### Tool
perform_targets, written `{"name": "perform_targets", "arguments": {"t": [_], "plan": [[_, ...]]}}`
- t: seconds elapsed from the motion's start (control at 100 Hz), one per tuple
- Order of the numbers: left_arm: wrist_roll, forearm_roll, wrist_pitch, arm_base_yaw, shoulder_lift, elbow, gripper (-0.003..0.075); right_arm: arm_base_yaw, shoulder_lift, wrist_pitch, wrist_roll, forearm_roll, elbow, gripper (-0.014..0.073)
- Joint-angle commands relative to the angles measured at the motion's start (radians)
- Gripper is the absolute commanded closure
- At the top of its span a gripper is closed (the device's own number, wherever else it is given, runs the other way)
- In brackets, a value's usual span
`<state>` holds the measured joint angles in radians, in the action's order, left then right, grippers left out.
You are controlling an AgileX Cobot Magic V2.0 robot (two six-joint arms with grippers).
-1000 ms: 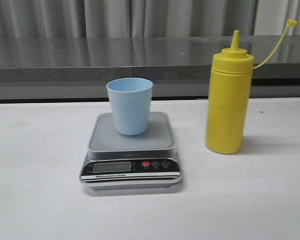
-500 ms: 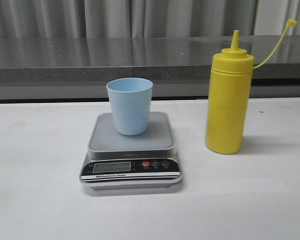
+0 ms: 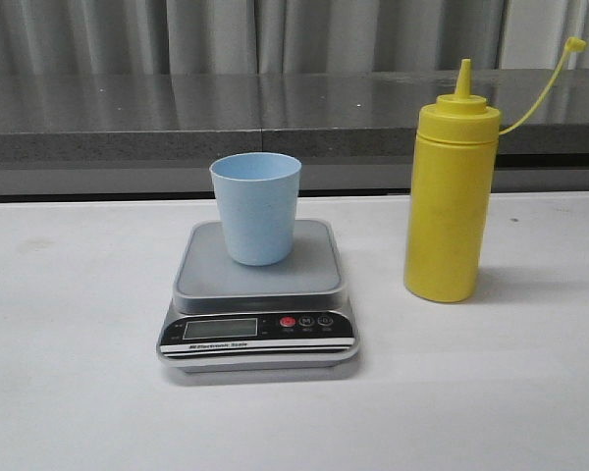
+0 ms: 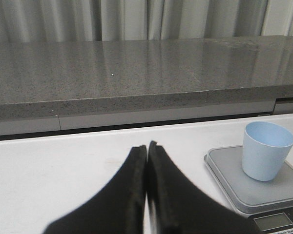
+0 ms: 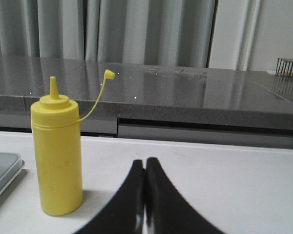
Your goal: Pour seasoning into cup on scale with both arms
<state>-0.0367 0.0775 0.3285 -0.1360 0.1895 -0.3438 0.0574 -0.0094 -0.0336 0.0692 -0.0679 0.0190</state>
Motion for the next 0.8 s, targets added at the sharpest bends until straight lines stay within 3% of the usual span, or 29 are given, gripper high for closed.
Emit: {"name": "perform_targets", "arguments": {"t": [0.0,0.35,0.58,0.79], "plan": [[0.005,0.002,-0.073,0.001,0.008,-0.025,0.0740,-0.008,0.015,-0.082,0.015,-0.006,-0.070,0.0662],[0.005,0.002,-0.073,0.001,0.008,-0.025,0.0740,-0.004,0.385,0.164,0.032,-0.001,-0.374,0.0662],[0.005,0.002,-0.073,0.001,0.008,-0.025,0.0740,0.050,0.660,0.151,0.032,0.102,-0.512,0.0662],[0.005,0.002,-0.073,0.001,0.008,-0.025,0.0740,0.135,0.841,-0.030,0.032,0.195,-0.519,0.0662]]}}
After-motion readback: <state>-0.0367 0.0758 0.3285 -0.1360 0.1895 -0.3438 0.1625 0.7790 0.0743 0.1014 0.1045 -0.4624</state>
